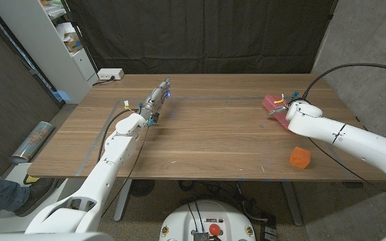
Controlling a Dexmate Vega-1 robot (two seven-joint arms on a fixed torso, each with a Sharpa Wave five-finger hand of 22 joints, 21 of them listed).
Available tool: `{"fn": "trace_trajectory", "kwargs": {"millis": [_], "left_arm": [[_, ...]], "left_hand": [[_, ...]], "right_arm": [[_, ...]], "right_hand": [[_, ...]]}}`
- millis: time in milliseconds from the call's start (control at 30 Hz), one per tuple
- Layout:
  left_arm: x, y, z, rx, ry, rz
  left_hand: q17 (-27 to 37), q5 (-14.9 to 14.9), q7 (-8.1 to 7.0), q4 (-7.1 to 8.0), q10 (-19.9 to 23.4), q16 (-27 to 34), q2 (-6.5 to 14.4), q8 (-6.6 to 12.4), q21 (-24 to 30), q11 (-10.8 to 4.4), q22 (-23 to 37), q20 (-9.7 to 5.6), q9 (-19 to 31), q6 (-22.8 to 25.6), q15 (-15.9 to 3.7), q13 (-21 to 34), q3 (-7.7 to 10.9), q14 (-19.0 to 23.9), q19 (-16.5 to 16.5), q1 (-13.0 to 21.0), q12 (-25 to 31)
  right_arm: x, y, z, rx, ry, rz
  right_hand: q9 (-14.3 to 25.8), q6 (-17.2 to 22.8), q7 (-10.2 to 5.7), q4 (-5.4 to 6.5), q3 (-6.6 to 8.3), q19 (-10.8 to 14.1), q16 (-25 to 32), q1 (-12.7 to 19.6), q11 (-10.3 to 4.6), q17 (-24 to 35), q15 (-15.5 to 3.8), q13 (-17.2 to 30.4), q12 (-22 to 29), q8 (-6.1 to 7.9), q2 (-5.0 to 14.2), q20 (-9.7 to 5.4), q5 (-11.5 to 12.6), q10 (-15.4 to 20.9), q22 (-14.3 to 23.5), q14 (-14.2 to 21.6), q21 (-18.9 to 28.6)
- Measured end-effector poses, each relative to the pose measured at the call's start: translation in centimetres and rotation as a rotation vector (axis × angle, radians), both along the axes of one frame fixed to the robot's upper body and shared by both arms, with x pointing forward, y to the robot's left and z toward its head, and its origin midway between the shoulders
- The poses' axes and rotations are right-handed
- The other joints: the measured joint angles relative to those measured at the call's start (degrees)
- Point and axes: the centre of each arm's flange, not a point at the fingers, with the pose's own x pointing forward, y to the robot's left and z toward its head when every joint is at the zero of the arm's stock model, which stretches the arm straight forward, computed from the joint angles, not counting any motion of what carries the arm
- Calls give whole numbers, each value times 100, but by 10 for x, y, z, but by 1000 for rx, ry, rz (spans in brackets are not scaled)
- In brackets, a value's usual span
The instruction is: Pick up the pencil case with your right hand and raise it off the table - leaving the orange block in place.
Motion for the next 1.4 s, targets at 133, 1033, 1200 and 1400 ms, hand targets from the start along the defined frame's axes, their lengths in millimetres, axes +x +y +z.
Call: {"fn": "trace_trajectory", "kwargs": {"millis": [133, 1033, 1200, 1400], "left_arm": [[0, 0, 0, -1, 0, 0], [0, -4, 1, -2, -5, -10], [0, -4, 1, -1, -5, -9], [-1, -5, 2, 0, -8, -9]], "left_hand": [[0, 0, 0, 0, 0, 0, 0, 0, -35, 0, 0, 0, 0, 0, 0, 0, 0, 0, 0, 0, 0], [0, -24, 0, -23, 0, 0, 0, 0, -45, 0, 0, 31, 0, 0, -1, 0, -23, 1, -31, 0, 0], [0, -24, 0, -23, 0, 0, 0, 0, -45, 0, 0, 31, 0, 0, -1, 0, -23, 1, -31, 0, 0], [0, -24, 0, -23, 0, 0, 0, 0, -82, 0, 30, 31, 0, 0, -3, 0, -23, 3, -32, 0, 0]], "right_arm": [[-1, 0, 1, -2, -7, -4], [-9, 2, 8, -17, -44, -19], [-10, 2, 10, -21, -51, -20], [-12, 2, 14, -27, -63, -24]], "right_hand": [[0, 81, 23, -1, 1, 39, 0, -1, -10, 2, -56, -1, -1, -6, -1, -39, -10, 49, 0, 6, 0], [-2, 388, -123, -79, 79, 264, -20, 46, -183, 14, -134, -4, -70, -32, -47, -265, -90, 284, -13, 70, -24], [0, 449, -185, -102, 102, 378, -19, 83, -243, 15, -134, -7, -89, -6, -84, -316, -134, 366, -10, 70, -36], [23, 521, -256, -102, 103, 469, -51, 98, -306, 15, -134, -3, -89, -4, -100, -408, -135, 448, -11, 70, -46]]}}
